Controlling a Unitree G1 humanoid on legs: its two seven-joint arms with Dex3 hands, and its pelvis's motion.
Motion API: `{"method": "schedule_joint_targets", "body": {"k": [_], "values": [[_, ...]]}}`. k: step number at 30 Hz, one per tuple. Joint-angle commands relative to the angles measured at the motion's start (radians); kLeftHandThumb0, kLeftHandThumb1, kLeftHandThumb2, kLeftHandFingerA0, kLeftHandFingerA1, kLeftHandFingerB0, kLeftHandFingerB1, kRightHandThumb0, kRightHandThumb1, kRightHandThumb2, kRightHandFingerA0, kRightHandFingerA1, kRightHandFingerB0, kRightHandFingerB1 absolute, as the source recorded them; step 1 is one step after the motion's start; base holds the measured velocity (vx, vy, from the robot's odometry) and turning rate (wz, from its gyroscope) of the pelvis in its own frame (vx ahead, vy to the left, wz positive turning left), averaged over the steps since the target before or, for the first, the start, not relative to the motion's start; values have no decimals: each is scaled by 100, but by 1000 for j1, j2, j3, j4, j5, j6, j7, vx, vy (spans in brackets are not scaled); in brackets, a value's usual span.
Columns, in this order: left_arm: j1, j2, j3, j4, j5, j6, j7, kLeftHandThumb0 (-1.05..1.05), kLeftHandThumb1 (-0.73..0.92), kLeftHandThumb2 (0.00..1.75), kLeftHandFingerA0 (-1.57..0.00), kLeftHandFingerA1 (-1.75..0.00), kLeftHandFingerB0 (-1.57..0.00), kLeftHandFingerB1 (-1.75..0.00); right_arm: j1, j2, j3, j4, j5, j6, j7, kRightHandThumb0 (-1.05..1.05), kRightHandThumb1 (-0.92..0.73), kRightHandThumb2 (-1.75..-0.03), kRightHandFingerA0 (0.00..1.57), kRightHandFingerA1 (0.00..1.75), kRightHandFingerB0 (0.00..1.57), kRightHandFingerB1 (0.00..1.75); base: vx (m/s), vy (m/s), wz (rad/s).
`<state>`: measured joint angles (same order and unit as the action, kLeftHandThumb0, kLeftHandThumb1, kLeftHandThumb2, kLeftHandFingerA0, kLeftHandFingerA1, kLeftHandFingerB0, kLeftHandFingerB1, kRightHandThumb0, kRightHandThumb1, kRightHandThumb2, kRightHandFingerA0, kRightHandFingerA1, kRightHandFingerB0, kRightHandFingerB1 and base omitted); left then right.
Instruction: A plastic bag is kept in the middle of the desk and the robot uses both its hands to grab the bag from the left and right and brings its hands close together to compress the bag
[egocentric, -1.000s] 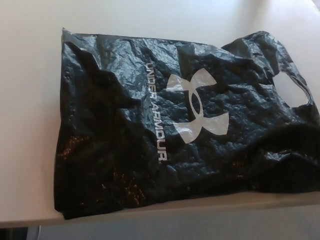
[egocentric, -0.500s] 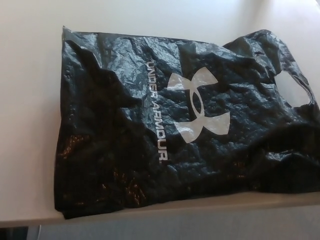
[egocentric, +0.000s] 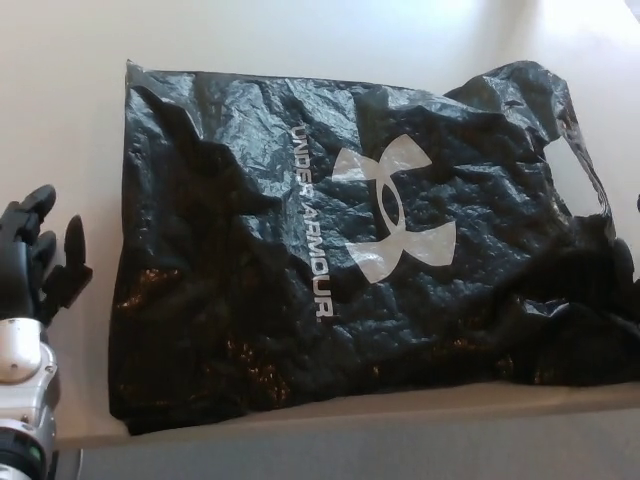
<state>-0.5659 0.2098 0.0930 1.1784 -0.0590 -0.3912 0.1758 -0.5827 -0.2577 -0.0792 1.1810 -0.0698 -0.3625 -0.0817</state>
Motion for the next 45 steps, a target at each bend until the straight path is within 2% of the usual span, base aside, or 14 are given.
{"method": "schedule_joint_targets", "body": {"k": [1, 6, 7, 9, 11, 12, 15, 16, 18, 19, 21, 38, 39, 45], "values": [[30, -69, -39, 38, 55, 70, 17, -70, 92, 78, -25, -39, -16, -30, 28, 69, 11, 17, 0, 39, 6, -74, -91, -69, 9, 22, 10, 23, 0, 0, 0], [27, -157, -7, 40, 2, 64, -19, -73, 92, 78, -21, -38, -17, -30, 16, 126, 78, 26, -60, 36, -42, -74, -92, -72, 12, 26, 11, 24, 0, 0, 0], [27, -172, -14, 42, 13, 71, -14, -71, 92, 79, -22, -37, -16, -30, 15, 142, 88, 28, -61, 34, -49, -75, -75, -110, 5, 40, 4, 37, 0, 0, 0], [24, -222, -26, 49, 21, 88, -1, -73, 92, 80, -25, -38, -16, -31, 16, 202, 95, 33, -43, 29, -38, -74, -92, -72, 12, 26, 11, 24, 0, 0, 0], [27, -260, -25, 49, 15, 82, 1, -70, 92, 81, -23, -38, -15, -30, 14, 241, 110, 34, -42, 34, -16, -73, -92, -74, 11, 25, 10, 23, -5, 2, 4], [33, -288, -18, 47, 2, 79, -12, -70, 92, 82, -20, -39, -13, -30, 17, 267, 121, 31, -42, 46, 1, -74, -77, -112, 5, 40, 4, 31, -13, 16, 11], [36, -329, -36, 55, 23, 81, 14, -72, 92, 85, -18, -39, -11, -30, 23, 319, 135, 41, -41, 36, 19, -75, -92, -76, 10, 30, 7, 23, 10, 17, 21], [38, -344, -44, 56, 31, 83, 22, -32, 61, 118, 0, -50, 0, -49, 24, 342, 132, 49, -31, 33, 33, -70, -80, -119, 1, 38, 0, 28, 20, 20, 24], [40, -364, -57, 57, 44, 75, 34, -71, 88, 116, -9, -45, -6, -36, 27, 361, 136, 58, -29, 22, 64, -71, -81, -121, 1, 36, 0, 27, 21, 20, 20], [42, -371, -63, 54, 47, 64, 36, -69, 92, 89, -13, -39, -8, -29, 27, 366, 136, 61, -28, 19, 72, -81, -86, -121, 6, 31, 6, 22, 22, 14, 15], [41, -387, -65, 48, 44, 44, 32, -73, 90, 121, -12, -49, -2, -35, 29, 380, 132, 63, -21, 13, 83, -83, -85, -121, 3, 31, 7, 21, 12, 10, 14], [0, -484, -48, -33, -5, -138, -54, -66, 88, 115, -1, -19, -1, -19, 29, 463, 82, -10, -27, -245, -81, -66, -81, -117, 0, 36, 3, 33, 0, 0, 1], [6, -487, -43, -34, -12, -138, -67, -65, 88, 116, 0, -19, 0, -19, 36, 462, 83, -9, -27, -259, -72, -68, -92, -81, 7, 30, 7, 26, 0, 0, 0], [10, -476, -62, -26, 32, -160, -53, -64, 92, 112, -1, -19, -5, -24, 39, 423, 138, -10, -83, -275, -105, -70, -83, -117, 4, 43, 4, 39, 0, 0, 0]]}}
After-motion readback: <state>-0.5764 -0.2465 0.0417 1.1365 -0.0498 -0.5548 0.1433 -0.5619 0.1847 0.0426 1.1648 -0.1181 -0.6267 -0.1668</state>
